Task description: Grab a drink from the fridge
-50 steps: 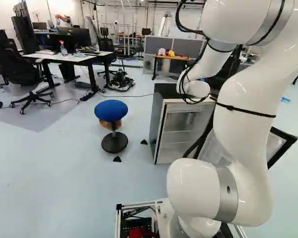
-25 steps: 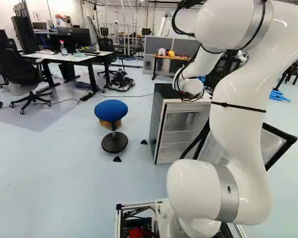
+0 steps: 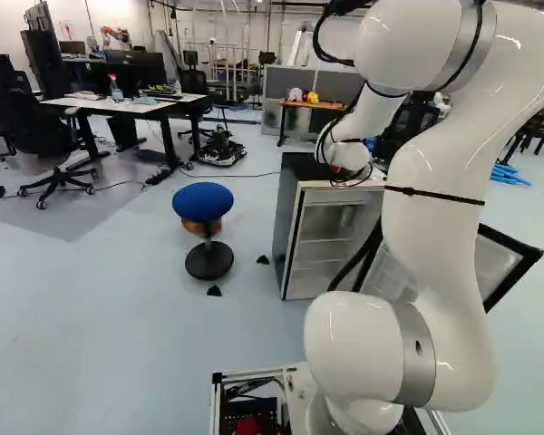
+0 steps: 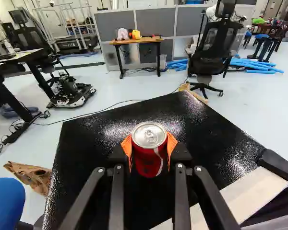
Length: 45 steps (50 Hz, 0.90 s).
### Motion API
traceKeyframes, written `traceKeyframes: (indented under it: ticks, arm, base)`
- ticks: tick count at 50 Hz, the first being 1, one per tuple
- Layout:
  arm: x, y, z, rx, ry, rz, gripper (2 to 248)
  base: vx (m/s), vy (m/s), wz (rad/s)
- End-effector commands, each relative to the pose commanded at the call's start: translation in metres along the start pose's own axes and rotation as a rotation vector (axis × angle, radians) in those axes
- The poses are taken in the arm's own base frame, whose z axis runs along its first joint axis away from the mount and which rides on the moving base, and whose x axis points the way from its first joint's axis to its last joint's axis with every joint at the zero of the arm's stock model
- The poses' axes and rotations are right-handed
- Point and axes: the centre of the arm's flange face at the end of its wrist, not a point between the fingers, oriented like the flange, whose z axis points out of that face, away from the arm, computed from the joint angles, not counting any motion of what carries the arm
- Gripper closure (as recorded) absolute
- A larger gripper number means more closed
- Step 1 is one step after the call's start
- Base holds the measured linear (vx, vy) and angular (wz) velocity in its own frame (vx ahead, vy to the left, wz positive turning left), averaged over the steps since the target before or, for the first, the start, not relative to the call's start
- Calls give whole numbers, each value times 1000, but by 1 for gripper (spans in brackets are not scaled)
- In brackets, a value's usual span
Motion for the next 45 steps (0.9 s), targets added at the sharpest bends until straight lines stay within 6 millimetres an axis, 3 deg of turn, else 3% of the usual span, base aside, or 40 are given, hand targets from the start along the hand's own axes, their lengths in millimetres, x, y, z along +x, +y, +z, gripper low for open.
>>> traceKeyframes:
  ticks: [10,11,16,17,21,22,26,27,45]
  arm:
    - [0,0,0,0,0,0,148]
    - [0,0,0,0,0,0,115]
    - [0,0,0,0,0,0,115]
    - [0,0,0,0,0,0,81]
    - [0,0,0,0,0,0,81]
    - [0,0,0,0,0,0,45]
    - [0,0,-1,0,-1,0,45]
    - [0,0,-2,-1,-1,0,8]
    - [-7,7,-30,-9,-16,2,3]
  base:
    - [0,0,0]
    - [0,0,0]
    - [0,0,0]
    - [0,0,0]
    - [0,0,0]
    - [0,0,0]
    - [0,0,0]
    - [0,0,0]
    - [0,0,0]
